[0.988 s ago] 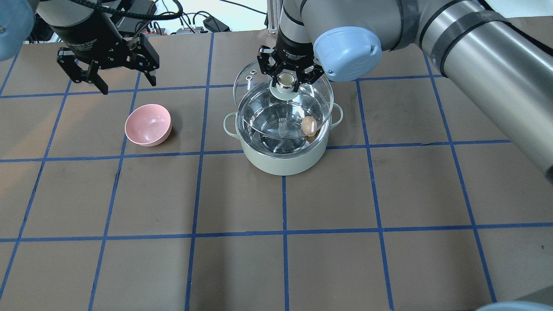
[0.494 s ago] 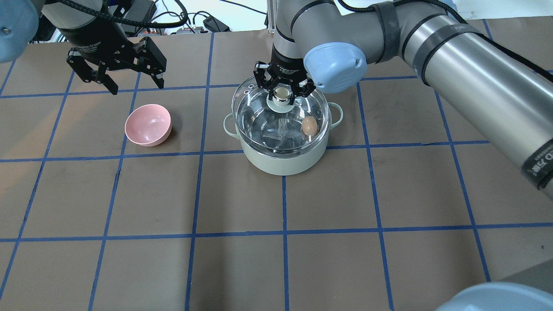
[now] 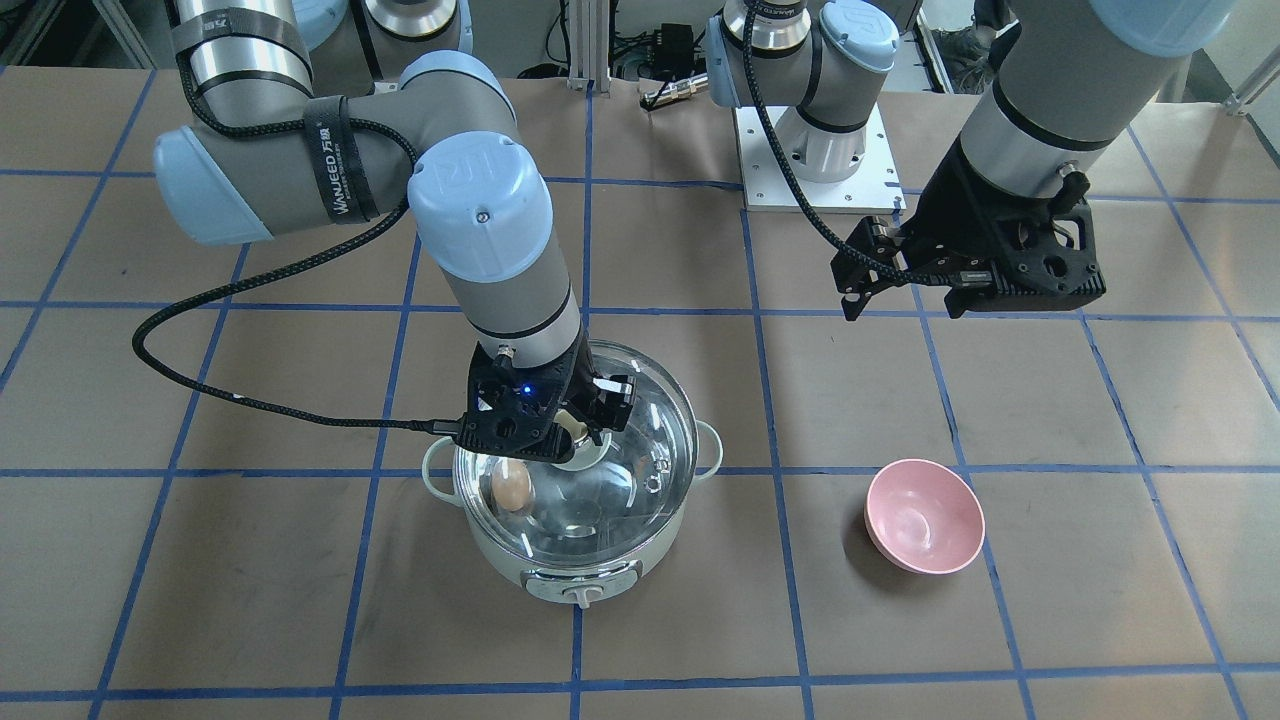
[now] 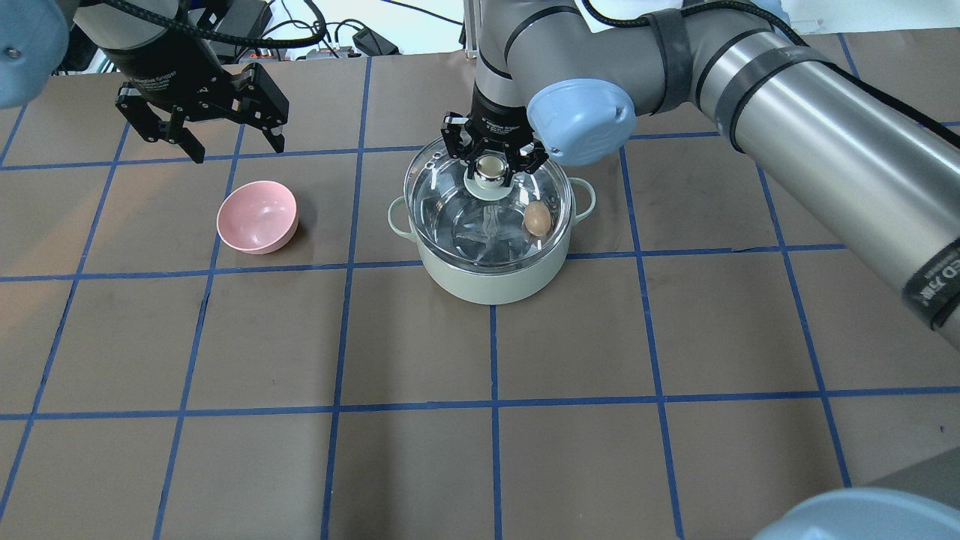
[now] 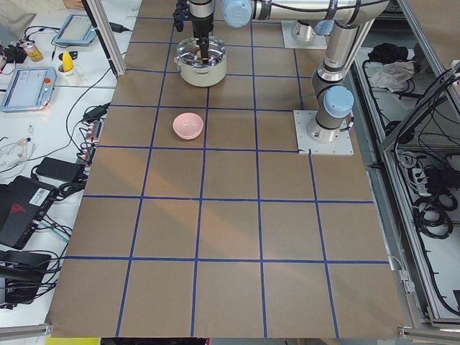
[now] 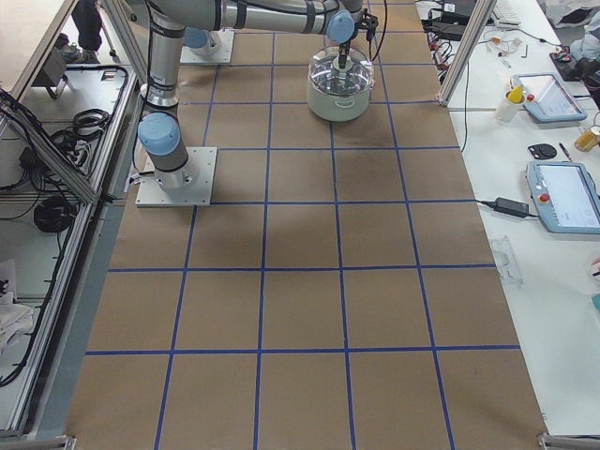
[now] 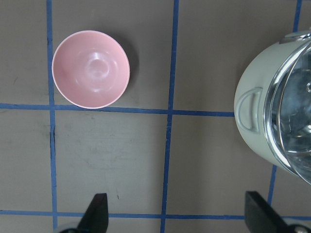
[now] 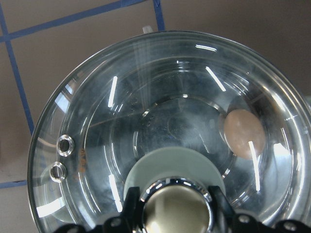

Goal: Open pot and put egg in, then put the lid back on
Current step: 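Lower the lid onto the pot and release the knob with the right gripper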

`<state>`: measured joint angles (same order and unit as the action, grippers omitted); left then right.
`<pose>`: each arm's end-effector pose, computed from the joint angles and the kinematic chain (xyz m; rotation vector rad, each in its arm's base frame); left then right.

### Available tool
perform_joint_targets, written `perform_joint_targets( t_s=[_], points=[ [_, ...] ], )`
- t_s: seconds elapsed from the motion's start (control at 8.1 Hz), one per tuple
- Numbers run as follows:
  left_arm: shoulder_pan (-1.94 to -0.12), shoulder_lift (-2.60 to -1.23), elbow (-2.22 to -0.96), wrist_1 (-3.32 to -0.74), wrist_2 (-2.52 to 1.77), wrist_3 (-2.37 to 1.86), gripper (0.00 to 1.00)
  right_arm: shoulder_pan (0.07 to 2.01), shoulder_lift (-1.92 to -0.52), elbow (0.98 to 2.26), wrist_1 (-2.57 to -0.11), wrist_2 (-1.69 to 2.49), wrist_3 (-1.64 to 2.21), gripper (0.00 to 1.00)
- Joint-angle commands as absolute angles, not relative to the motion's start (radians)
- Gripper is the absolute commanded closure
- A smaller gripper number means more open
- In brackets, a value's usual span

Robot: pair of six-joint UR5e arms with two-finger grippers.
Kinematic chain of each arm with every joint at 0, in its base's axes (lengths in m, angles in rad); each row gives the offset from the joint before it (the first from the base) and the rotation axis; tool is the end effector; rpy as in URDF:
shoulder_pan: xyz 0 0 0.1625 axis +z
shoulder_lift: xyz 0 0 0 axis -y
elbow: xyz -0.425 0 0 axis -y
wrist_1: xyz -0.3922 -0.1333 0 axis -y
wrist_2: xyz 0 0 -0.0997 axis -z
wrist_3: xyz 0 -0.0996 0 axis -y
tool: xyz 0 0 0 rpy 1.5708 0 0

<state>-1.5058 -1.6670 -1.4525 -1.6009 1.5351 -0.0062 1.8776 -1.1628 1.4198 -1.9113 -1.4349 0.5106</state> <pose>-0.1020 -0.5396 0.4939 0.1108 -3.1037 -0.0108 0.3379 -0.5806 0.3629 0.2951 2.9690 -0.0337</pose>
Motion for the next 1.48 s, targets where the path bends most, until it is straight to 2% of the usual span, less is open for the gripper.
perform_joint_targets(
  t_s=[0.0,0.25,0.62,0.99,1.36],
  points=[
    [-1.505,-1.672,-1.456,-1.595,1.537,-0.008,0.00,1.878,-1.161,1.424,-1.911,-1.436,0.511,0.72],
    [-1.505,-1.681,-1.447,-1.592,1.540,-0.002,0.00,1.876,-1.167,1.433,-1.911,-1.437,0.517,0.40],
    [-1.505,-1.684,-1.454,-1.592,1.540,-0.002,0.00,1.876,-1.169,1.442,-1.911,-1.439,0.526,0.01],
    [-1.503,-1.683,-1.459,-1.569,1.545,0.012,0.00,1.852,-1.230,1.431,-1.957,-1.462,0.430,0.00],
    [-1.502,-1.686,-1.460,-1.566,1.539,0.015,0.00,1.630,-1.421,1.439,-1.748,-1.523,0.037,0.00]
  ],
)
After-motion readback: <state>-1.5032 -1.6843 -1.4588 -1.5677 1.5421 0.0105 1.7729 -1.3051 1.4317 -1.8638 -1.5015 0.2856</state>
